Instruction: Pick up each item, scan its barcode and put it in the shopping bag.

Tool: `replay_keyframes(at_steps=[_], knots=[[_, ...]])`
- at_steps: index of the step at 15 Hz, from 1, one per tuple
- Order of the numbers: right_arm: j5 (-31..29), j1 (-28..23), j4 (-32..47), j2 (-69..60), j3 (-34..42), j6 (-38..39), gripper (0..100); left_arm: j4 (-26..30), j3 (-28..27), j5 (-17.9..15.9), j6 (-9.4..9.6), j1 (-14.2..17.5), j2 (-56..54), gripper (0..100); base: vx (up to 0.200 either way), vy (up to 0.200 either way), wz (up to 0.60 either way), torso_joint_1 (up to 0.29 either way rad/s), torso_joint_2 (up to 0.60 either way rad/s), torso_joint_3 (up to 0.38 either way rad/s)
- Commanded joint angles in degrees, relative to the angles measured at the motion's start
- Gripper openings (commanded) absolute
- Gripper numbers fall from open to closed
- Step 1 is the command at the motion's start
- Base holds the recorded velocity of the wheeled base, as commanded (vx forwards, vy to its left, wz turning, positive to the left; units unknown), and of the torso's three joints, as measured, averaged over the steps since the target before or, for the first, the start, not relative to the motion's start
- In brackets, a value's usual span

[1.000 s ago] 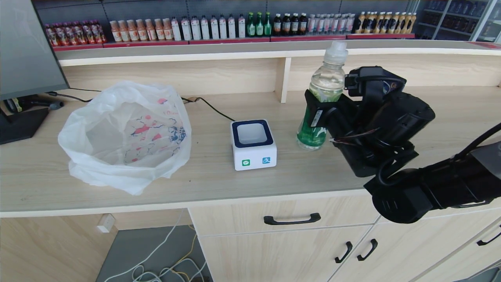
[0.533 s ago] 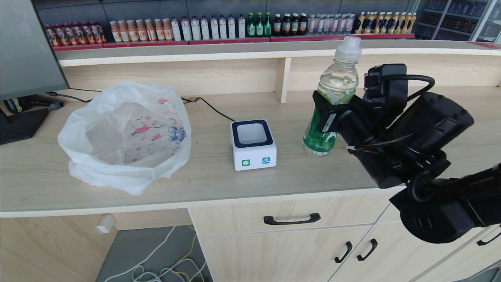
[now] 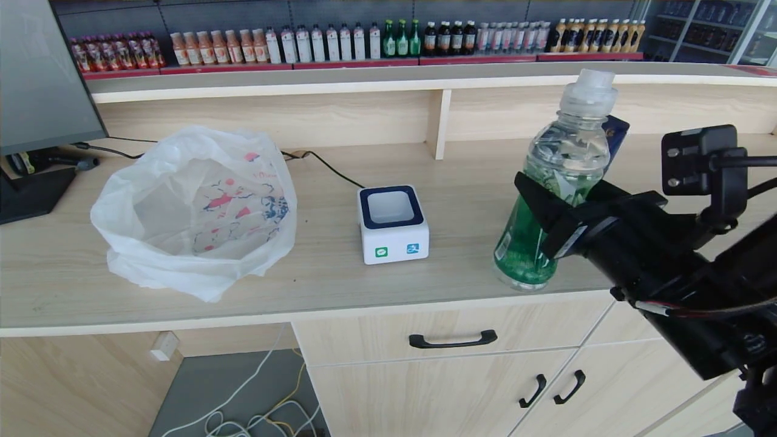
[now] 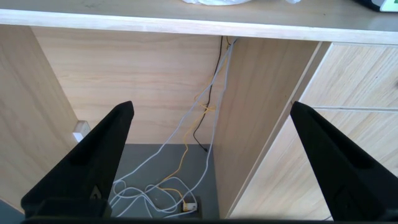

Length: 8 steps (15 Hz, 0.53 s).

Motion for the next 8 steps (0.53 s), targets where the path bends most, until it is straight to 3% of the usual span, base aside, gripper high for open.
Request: replay_keyframes(at_steps=[1,5,8], knots=[[1.5,0.1,-0.6,-9.1,9.2,-0.1,0,0.0,0.0,0.0,-0.03,0.0,0.0,100,0.000,0.000,0.00,0.000,0.00,0.000],[2.3,0.1,-0.5,-14.3,16.2,0.0,0,0.0,0.0,0.0,-0.03,0.0,0.0,100,0.000,0.000,0.00,0.000,0.00,0.000],[3.1,0.6,-0.3,-15.3,17.0,0.3,0,0.0,0.0,0.0,-0.03,0.0,0.0,100,0.000,0.000,0.00,0.000,0.00,0.000]])
